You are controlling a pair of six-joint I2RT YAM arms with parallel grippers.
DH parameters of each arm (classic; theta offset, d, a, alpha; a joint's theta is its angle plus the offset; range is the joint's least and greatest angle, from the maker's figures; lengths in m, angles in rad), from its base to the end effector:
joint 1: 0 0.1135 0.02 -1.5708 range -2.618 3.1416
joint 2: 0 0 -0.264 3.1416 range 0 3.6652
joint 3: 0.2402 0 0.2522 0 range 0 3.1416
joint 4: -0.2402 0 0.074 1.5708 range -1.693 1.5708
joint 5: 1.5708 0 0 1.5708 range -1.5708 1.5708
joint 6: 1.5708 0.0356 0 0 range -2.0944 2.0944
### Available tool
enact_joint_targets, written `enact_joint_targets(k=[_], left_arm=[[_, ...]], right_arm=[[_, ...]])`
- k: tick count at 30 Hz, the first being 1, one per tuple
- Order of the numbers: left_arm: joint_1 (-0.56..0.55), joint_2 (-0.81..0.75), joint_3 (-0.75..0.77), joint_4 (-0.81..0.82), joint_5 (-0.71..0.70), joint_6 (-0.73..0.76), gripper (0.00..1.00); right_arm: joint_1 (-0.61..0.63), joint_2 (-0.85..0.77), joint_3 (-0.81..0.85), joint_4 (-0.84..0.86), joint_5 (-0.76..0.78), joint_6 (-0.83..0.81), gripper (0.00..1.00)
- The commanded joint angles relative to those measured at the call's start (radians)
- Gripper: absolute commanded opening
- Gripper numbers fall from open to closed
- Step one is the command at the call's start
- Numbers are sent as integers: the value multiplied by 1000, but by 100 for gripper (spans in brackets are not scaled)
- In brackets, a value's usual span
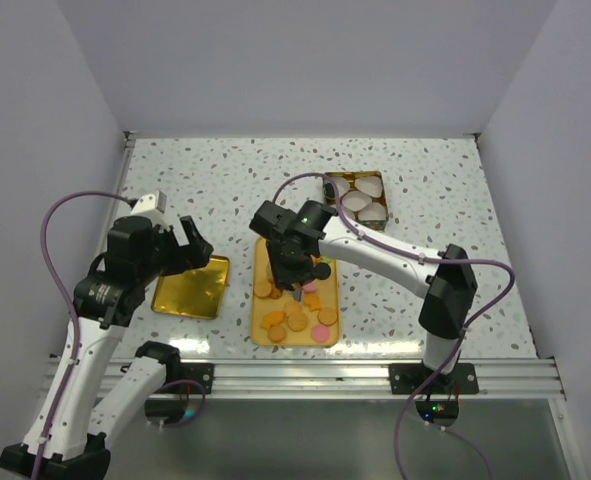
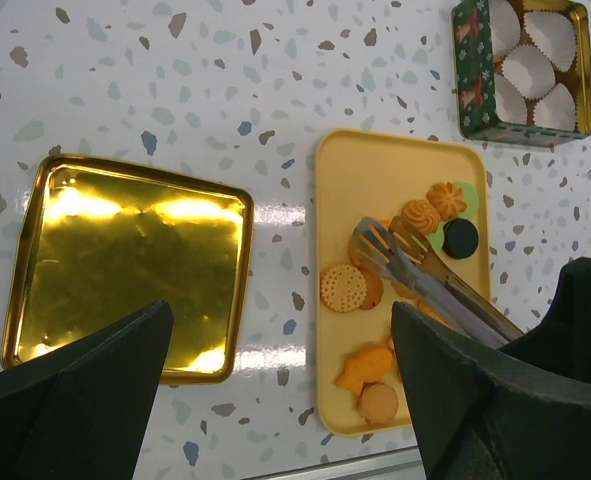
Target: Pack the cookies
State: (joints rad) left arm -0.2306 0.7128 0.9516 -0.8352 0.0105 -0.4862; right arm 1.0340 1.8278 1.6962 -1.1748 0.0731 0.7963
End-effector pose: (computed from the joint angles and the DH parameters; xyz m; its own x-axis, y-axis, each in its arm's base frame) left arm 0.1311 -0.0312 0.3408 -0.5942 -0.3404 -0.7287 -0.0459 0.9189 -0.3918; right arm 0.1896 0.3136 0.2905 -0.9508 -0.2038 -0.2332 -0.2397 0.9611 0.1375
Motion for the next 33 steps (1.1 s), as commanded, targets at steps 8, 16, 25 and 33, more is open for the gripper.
enact_joint_targets(k=[8,16,25,33], left_arm=[[-6,-4,52,-30,-32,34,96],[-18,22,75,-21,-37,41,96],[-33,77,95,-5,-49,51,96],[-42,120,102,18,-61,58,97]], right_arm=[[-43,41,290,-127,152,-40,43],[-213,5,356,-149,168,-115,44],[-437,11,407,-158,162,-212,45],[-509,53,361,-105,116,-246,44]])
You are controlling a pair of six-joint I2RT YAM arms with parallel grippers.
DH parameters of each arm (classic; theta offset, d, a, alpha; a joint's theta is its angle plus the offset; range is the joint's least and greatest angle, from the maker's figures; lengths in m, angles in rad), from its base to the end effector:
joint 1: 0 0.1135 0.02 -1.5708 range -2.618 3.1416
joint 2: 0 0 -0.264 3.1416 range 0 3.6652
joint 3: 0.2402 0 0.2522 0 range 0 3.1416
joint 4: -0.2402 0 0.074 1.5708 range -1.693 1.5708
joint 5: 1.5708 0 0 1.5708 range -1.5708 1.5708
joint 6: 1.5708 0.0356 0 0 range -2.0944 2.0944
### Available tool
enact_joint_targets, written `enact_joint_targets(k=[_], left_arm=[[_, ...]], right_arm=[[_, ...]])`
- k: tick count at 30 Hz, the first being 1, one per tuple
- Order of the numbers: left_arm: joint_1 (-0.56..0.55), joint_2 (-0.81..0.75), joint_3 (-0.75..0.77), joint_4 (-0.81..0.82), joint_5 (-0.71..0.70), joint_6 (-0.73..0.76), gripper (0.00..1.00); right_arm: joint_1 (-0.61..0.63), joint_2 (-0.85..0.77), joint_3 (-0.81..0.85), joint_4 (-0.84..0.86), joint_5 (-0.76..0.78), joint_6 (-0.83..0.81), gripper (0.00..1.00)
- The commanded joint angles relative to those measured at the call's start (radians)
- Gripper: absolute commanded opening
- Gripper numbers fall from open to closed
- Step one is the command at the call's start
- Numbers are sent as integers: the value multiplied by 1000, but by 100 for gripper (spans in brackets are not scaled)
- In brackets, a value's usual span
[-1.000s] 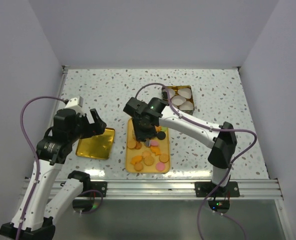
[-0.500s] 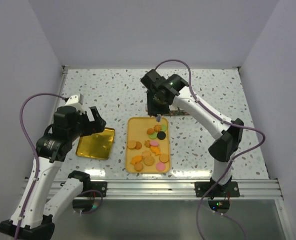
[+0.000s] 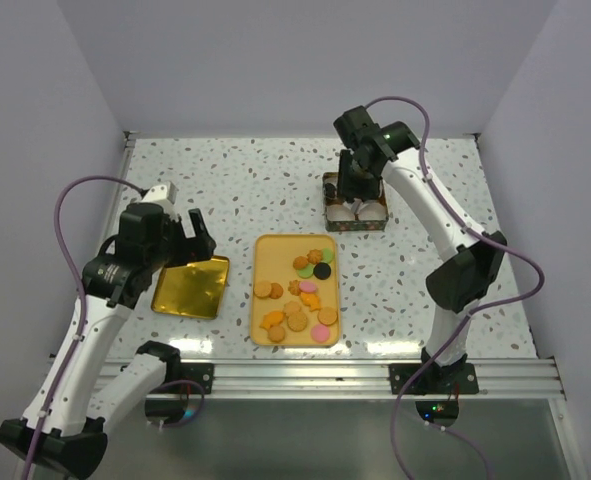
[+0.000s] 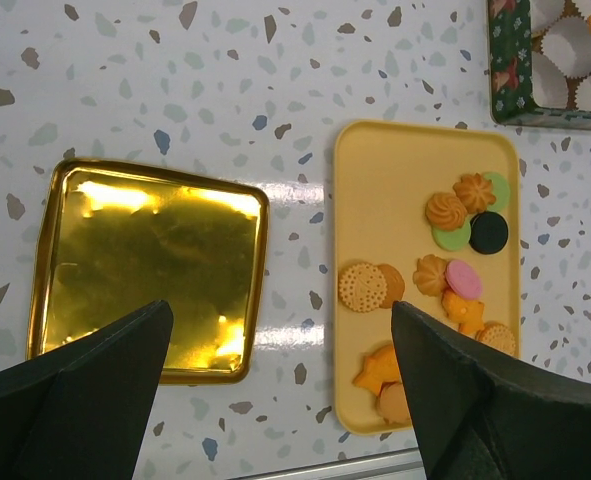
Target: Pack the cookies
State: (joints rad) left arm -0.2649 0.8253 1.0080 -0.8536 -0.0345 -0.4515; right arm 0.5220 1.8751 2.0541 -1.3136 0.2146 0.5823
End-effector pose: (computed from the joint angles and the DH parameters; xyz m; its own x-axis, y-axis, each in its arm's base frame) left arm 0.1516 -0.0398 0.3429 -0.6427 -0.2775 -0.7141 -0.0498 0.9453 -0.3225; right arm 0.3292 0.1806 0.3694 -0.8812 0.1130 -0.4590 0.0903 0.9934 0.0711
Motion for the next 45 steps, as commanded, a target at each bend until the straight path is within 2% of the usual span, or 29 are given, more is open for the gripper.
enact_joint_targets(k=[1,9,19,28,39,45], left_arm=[[-10,14,47,37,-16,25,97],[-10,26,43,48,-21,25,96],[-10,25,40,50,-25,25,96],[-10,17,52,42,-24,28,97],[-10,2,61,31,-10,23,96],[-10,-20,32,37,24,8,96]], right_arm=[[3,10,8,40,-32,-33,44],[3,47,0,42,-27,-36,44],[1,15,-136,102,-37,-41,46],[1,15,-109,99,-40,-42,52],[9,-108,-94,45,-35,-15,52],[59,-203,-132,16,-50,8,53]])
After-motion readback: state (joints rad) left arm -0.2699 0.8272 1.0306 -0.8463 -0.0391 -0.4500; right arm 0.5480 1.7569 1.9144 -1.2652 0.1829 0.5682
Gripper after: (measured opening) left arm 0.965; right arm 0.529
